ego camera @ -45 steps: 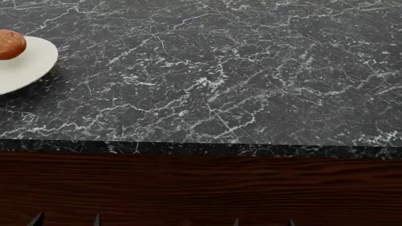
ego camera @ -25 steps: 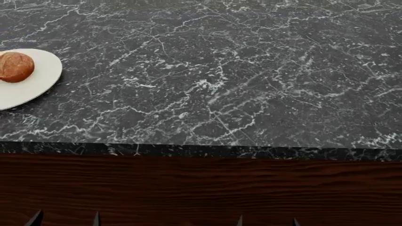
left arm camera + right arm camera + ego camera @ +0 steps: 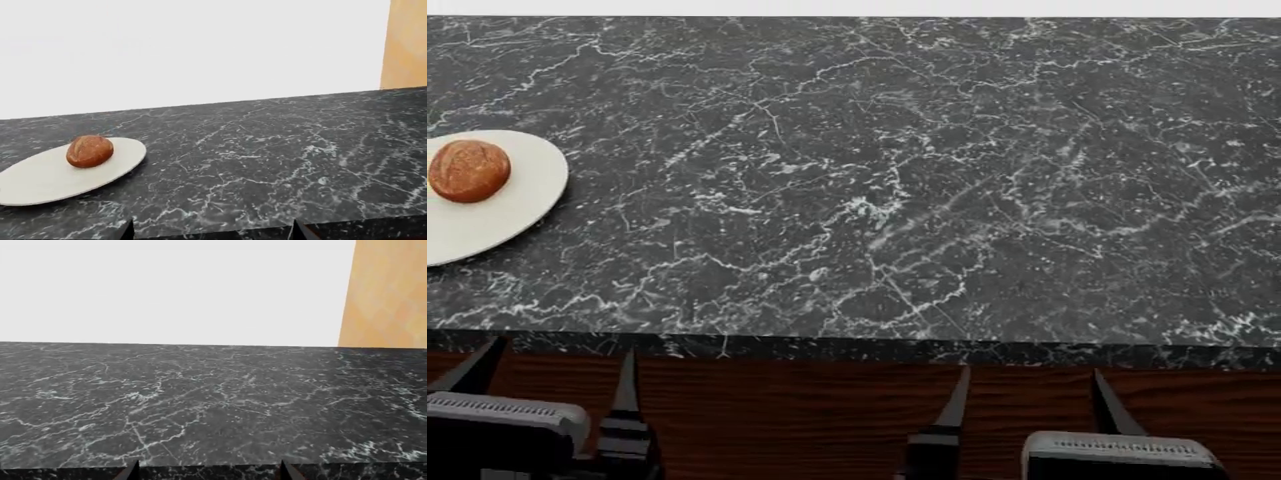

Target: Place all breads on the cutting board.

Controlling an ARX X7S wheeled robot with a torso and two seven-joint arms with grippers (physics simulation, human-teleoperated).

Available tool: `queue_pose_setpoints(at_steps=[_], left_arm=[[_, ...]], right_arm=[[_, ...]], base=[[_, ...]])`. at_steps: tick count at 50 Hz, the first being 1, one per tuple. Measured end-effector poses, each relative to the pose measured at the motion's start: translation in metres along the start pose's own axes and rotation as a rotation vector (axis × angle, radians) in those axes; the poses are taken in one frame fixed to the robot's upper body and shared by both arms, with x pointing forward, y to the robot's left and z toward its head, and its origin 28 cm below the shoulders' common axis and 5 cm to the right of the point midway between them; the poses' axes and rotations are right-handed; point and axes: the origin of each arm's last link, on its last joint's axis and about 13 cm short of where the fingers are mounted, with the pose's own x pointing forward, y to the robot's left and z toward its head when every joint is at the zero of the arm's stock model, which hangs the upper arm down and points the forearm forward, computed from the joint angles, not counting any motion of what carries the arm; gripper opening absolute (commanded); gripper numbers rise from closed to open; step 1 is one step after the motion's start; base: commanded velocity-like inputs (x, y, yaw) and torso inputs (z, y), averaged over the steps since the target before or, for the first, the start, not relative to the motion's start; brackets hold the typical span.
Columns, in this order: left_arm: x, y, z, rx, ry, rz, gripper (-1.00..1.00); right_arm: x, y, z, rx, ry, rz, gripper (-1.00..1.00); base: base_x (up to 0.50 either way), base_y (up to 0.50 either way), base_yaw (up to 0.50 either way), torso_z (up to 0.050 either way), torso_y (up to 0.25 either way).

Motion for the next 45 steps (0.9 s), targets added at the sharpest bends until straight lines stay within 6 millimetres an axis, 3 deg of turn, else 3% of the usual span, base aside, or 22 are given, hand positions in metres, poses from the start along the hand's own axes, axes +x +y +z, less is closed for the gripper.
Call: queue_pose_setpoints(at_steps=[9, 20, 27, 45], left_arm=[[0.017, 0.001, 0.039, 0.033, -0.02, -0.01, 1.0], [0.024, 0.003, 0.035, 0.035, 0.011, -0.021, 1.0], [0.026, 0.006, 0.037, 0.034, 0.036, 0.002, 1.0], [0.026, 0.014, 0.043, 0.035, 0.047, 0.042, 1.0]], right_arm=[[0.018, 0.0, 0.039, -0.007, -0.029, 0.004, 1.0], [0.03, 0.001, 0.037, -0.003, 0.013, 0.027, 1.0], [0.032, 0.001, 0.04, -0.004, 0.033, 0.027, 1.0], [0.035, -0.001, 0.046, -0.008, 0.063, 0.011, 1.0]], base=[[0.0, 0.0, 0.0, 0.05, 0.029], [0.0, 0.0, 0.0, 0.05, 0.029], [0.0, 0.0, 0.0, 0.0, 0.0], [-0.02, 0.43, 0.0, 0.0, 0.0]])
